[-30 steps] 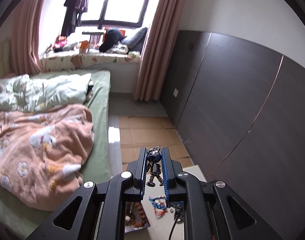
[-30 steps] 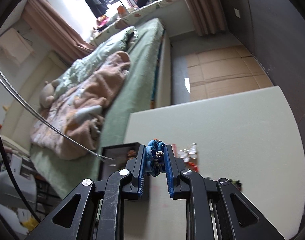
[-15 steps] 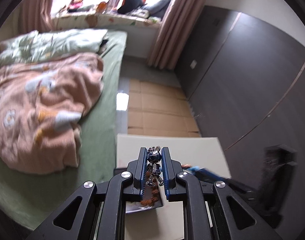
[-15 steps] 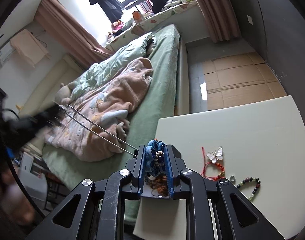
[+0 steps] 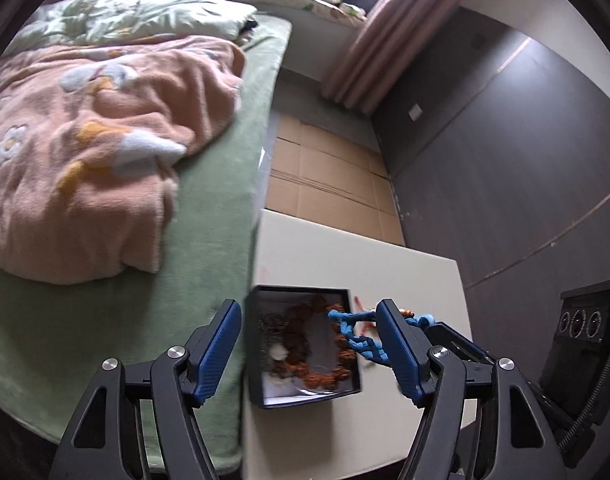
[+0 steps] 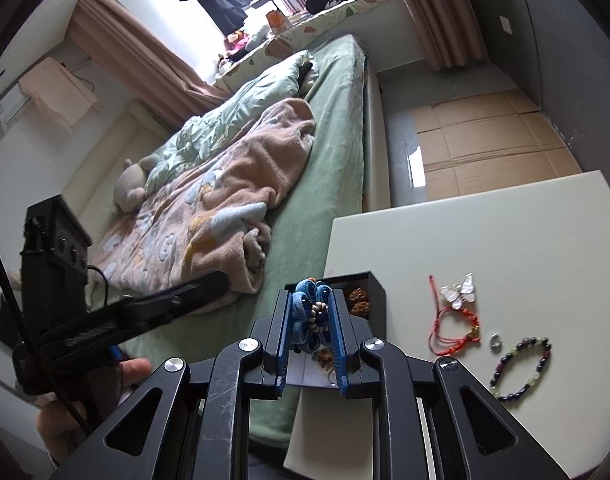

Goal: Organize jewelry
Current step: 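Lower the chain into the box with left tool while right tool carries blue piece over it, then move both open tools toward the red bracelet and bead bracelet on the table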

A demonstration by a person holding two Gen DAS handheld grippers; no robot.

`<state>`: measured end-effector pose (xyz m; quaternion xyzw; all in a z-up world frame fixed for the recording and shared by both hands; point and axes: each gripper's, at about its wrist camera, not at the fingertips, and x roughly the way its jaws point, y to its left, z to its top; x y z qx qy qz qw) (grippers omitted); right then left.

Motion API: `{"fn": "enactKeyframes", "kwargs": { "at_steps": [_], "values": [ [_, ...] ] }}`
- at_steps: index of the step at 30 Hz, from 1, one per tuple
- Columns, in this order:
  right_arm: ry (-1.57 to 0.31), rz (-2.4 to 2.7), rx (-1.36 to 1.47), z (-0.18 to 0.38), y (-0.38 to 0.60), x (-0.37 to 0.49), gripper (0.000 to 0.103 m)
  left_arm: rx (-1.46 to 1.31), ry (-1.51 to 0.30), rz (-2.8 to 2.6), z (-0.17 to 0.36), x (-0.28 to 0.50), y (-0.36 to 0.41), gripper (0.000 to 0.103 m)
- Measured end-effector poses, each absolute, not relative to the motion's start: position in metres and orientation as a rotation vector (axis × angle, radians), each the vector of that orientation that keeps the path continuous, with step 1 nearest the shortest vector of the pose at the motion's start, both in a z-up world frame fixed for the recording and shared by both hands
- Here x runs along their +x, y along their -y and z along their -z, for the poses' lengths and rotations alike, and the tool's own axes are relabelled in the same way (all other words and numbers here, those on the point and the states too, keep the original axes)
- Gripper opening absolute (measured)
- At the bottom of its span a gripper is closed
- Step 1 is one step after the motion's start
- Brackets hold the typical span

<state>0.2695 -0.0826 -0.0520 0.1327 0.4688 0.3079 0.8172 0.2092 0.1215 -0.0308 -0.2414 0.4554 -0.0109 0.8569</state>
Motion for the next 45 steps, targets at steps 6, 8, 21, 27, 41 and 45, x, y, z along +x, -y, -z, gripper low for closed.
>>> {"fn": "enactKeyframes", "kwargs": {
  "at_steps": [6, 8, 21, 27, 41, 45],
  "values": [
    [-1.034, -0.681, 0.292, 0.068, 0.062, 0.272, 0.019, -0.546, -0.958, -0.031, 0.041, 0.193, -0.15, 0.071],
    [-1.039, -0.694, 0.306, 0.071, 0.057, 0.272, 0.019, -0.557, -0.957, -0.045, 0.045, 0.189, -0.157, 0.071],
    [-1.098, -0.645, 0.296, 0.094, 0.079, 0.267, 0.057, -0.514, -0.89, -0.032, 0.044, 0.176, -0.149, 0.071],
    [-1.056, -0.556, 0.334, 0.084, 0.133, 0.257, 0.065, -0.524, -0.871, 0.008, 0.045, 0.181, -0.127, 0.071],
    [-1.041, -0.352, 0.44, 0.094, 0.229, 0.241, 0.071, -0.376, -0.941, 0.174, 0.046, 0.21, -0.044, 0.071],
    [-1.043, -0.324, 0.467, 0.101, 0.245, 0.239, 0.071, -0.315, -0.989, 0.221, 0.05, 0.225, -0.018, 0.071]
  ]
}}
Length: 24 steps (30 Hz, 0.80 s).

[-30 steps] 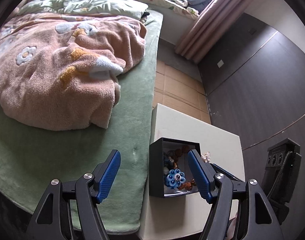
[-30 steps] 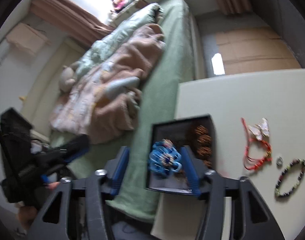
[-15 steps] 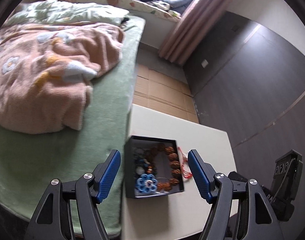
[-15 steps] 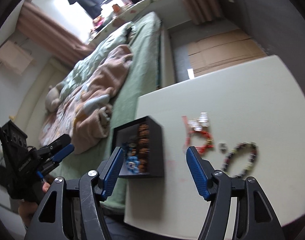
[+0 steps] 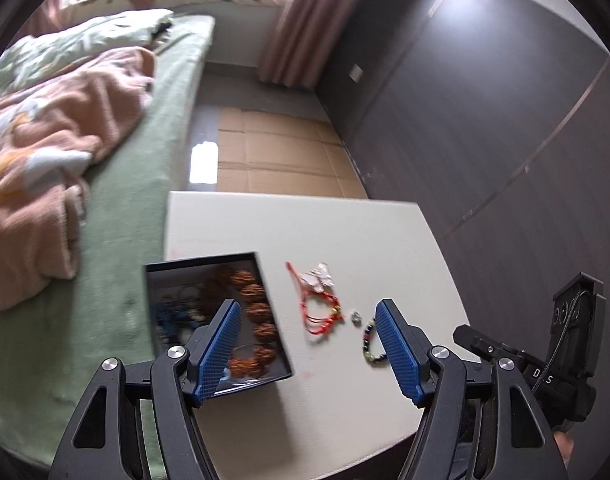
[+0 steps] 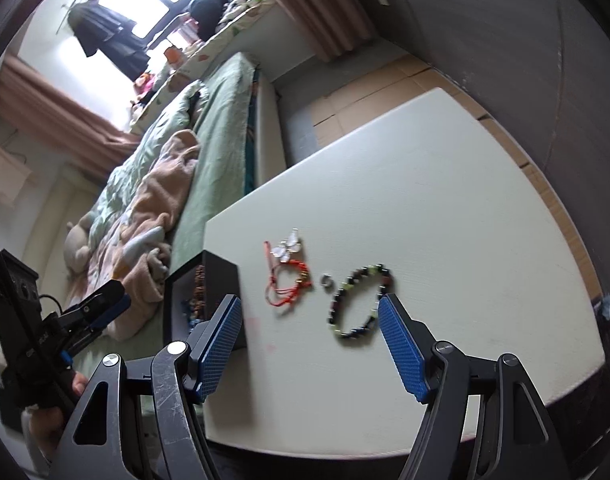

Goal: Organize jewelry
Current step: 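Move both open tools toward the red bracelet and bead bracelet on the table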

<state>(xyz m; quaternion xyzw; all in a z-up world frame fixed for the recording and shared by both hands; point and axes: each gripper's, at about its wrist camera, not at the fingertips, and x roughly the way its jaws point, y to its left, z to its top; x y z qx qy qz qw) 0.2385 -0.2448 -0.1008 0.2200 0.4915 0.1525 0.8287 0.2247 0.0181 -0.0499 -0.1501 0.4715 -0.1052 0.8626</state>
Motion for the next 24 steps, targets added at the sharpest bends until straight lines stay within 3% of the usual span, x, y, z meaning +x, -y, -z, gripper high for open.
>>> {"fn": "enactKeyframes", "kwargs": {
  "at_steps": [5, 10, 24],
  "values": [
    [-1.046, -0.281, 0.496, 0.111, 0.264, 0.237, 0.071, -0.288, -1.047, 0.246, 0.058, 0.246, 0.008, 0.07],
    [-1.067, -0.264, 0.541, 0.126, 0.277, 0.241, 0.071, -0.279, -1.117, 0.26, 0.07, 0.269, 0.029, 0.062],
    [-1.013, -0.319, 0.611, 0.152, 0.298, 0.249, 0.071, -0.292, -1.282, 0.21, 0.127, 0.319, 0.062, 0.062]
  ]
}}
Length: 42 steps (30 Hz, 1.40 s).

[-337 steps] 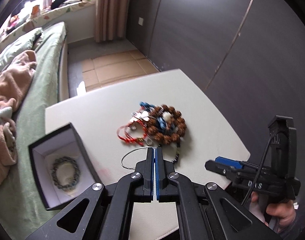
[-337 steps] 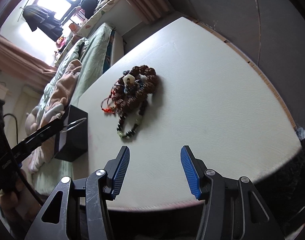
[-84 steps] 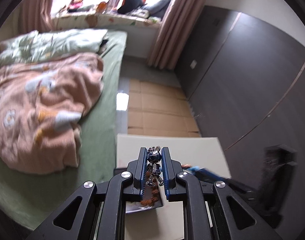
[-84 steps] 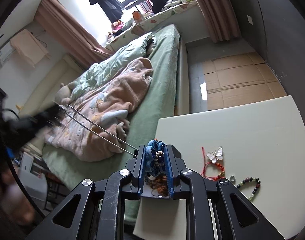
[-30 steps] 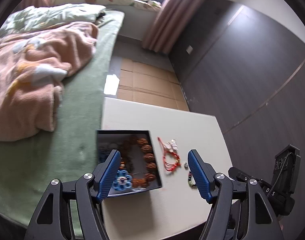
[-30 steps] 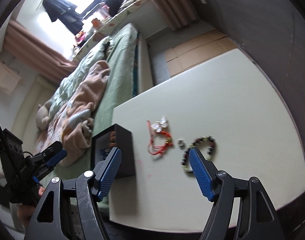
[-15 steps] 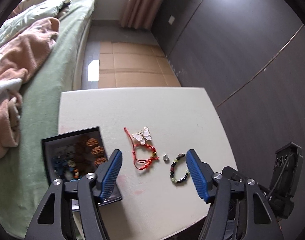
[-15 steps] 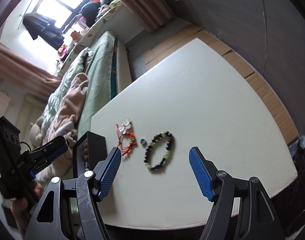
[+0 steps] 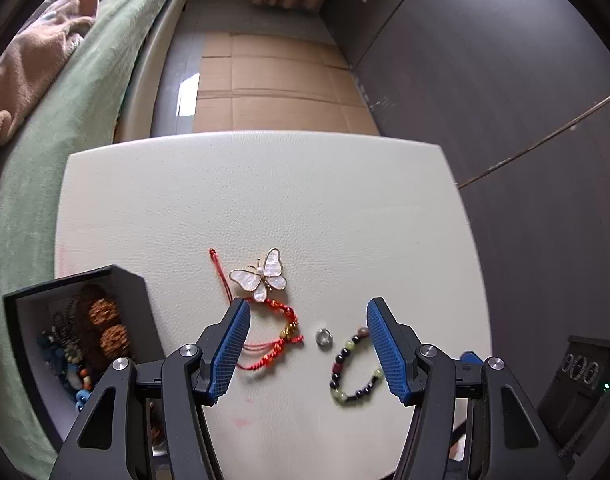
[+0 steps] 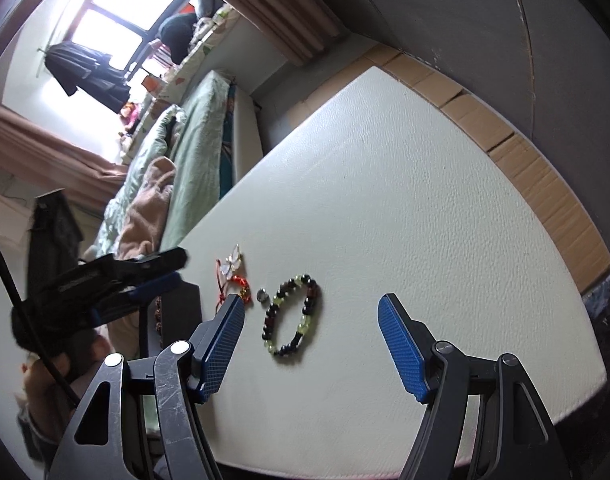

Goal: Organize jewelry
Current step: 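Move both open tools toward the red bracelet and bead bracelet on the table, then grasp the butterfly charm with left tool while right tool grasps the bead bracelet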

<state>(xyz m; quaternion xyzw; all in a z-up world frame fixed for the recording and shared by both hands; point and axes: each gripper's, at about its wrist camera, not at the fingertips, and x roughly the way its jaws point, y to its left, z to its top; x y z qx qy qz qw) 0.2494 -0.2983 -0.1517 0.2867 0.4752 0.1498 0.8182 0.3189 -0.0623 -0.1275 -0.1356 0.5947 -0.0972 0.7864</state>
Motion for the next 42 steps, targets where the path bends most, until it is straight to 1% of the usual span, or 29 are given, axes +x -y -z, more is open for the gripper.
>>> {"fn": "enactKeyframes", "kwargs": {
  "at_steps": [11, 19, 22, 26, 31, 32, 33, 36, 41, 42],
  "values": [
    [-1.003, -0.312, 0.606, 0.159, 0.303, 0.254, 0.071, -0.233, -1.366, 0.114, 0.166, 0.332, 0.074, 0.062],
    [-1.026, -0.307, 0.635, 0.165, 0.31, 0.253, 0.071, -0.218, -1.344, 0.062, 0.171, 0.342, 0.07, 0.062],
    [-1.03, -0.3, 0.636, 0.167, 0.31, 0.253, 0.071, -0.166, -1.356, 0.052, 0.172, 0.345, 0.076, 0.062],
    [-1.035, -0.289, 0.618, 0.168, 0.307, 0.254, 0.071, -0.026, -1.372, 0.036, 0.175, 0.346, 0.092, 0.062],
    [-1.039, -0.288, 0.599, 0.167, 0.302, 0.254, 0.071, 0.016, -1.364, 0.01, 0.176, 0.345, 0.097, 0.056],
    [-1.04, -0.283, 0.593, 0.168, 0.3, 0.254, 0.071, 0.015, -1.361, 0.007, 0.175, 0.345, 0.096, 0.048],
    [-1.041, -0.277, 0.585, 0.168, 0.299, 0.254, 0.071, 0.016, -1.358, 0.005, 0.173, 0.345, 0.095, 0.043],
    [-1.058, -0.258, 0.551, 0.169, 0.293, 0.257, 0.071, 0.012, -1.37, 0.009, 0.172, 0.348, 0.092, 0.043],
    [-1.085, -0.273, 0.499, 0.167, 0.279, 0.262, 0.069, -0.028, -1.343, 0.037, 0.157, 0.341, 0.089, 0.043],
    [-1.092, -0.276, 0.496, 0.168, 0.277, 0.262, 0.067, -0.033, -1.337, 0.046, 0.153, 0.339, 0.088, 0.043]
  ]
}}
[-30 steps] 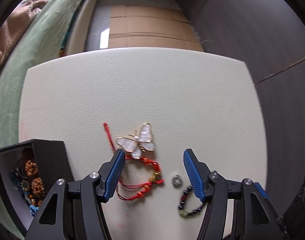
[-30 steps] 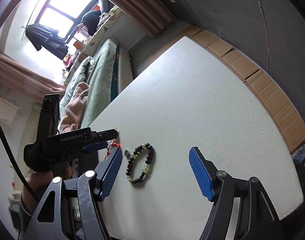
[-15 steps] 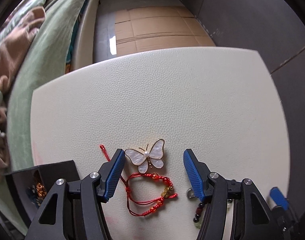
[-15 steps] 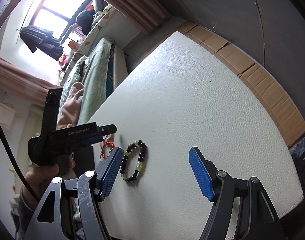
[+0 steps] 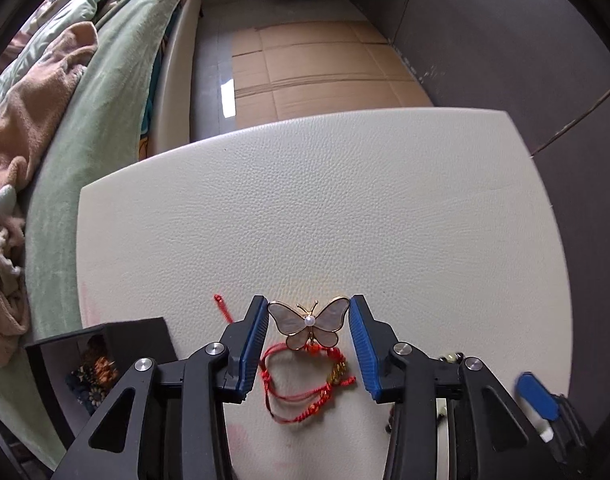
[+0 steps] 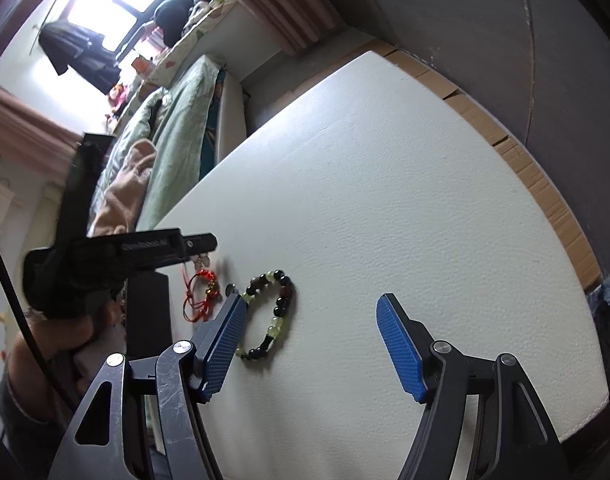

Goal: Organize jewelry
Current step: 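Grasp the butterfly charm with left tool while right tool grasps the bead bracelet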

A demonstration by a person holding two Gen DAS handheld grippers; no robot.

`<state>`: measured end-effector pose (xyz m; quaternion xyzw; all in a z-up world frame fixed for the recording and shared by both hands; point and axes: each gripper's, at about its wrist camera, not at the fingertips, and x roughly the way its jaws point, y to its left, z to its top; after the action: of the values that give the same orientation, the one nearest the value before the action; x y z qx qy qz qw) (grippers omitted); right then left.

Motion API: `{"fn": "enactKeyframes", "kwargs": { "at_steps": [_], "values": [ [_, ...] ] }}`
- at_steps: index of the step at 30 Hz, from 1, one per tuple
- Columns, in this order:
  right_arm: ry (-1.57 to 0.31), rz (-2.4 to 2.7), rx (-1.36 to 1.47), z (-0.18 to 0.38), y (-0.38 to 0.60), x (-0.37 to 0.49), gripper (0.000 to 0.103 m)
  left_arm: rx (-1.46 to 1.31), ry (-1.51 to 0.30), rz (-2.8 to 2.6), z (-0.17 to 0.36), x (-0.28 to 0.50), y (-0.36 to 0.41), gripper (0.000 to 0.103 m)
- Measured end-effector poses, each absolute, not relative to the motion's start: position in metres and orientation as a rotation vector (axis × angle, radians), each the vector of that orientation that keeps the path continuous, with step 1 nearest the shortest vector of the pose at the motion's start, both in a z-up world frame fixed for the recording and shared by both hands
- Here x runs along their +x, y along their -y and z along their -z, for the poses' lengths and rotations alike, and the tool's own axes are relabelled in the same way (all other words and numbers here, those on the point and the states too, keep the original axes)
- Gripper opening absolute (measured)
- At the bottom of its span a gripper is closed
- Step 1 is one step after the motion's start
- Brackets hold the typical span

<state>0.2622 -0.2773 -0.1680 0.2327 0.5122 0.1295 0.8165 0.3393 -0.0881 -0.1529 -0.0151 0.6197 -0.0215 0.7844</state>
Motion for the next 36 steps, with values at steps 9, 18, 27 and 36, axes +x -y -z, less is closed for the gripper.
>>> {"fn": "enactKeyframes", "kwargs": {
  "at_steps": [9, 18, 27, 36],
  "values": [
    [-1.168, -0.278, 0.413, 0.174, 0.251, 0.27, 0.05, -0.078, -1.256, 0.093, 0.11, 0.32, 0.073, 0.043],
    [-1.192, -0.18, 0.277, 0.171, 0.227, 0.279, 0.046, -0.124, -1.19, 0.108, 0.082, 0.297, 0.045, 0.043],
    [-1.188, -0.066, 0.024, 0.169, 0.194, 0.278, 0.046, -0.198, -1.152, 0.117, 0.063, 0.27, 0.006, 0.043],
    [-1.174, -0.084, -0.036, 0.162, 0.183, 0.271, 0.009, -0.242, -1.138, 0.074, 0.065, 0.248, -0.036, 0.043]
  ]
}}
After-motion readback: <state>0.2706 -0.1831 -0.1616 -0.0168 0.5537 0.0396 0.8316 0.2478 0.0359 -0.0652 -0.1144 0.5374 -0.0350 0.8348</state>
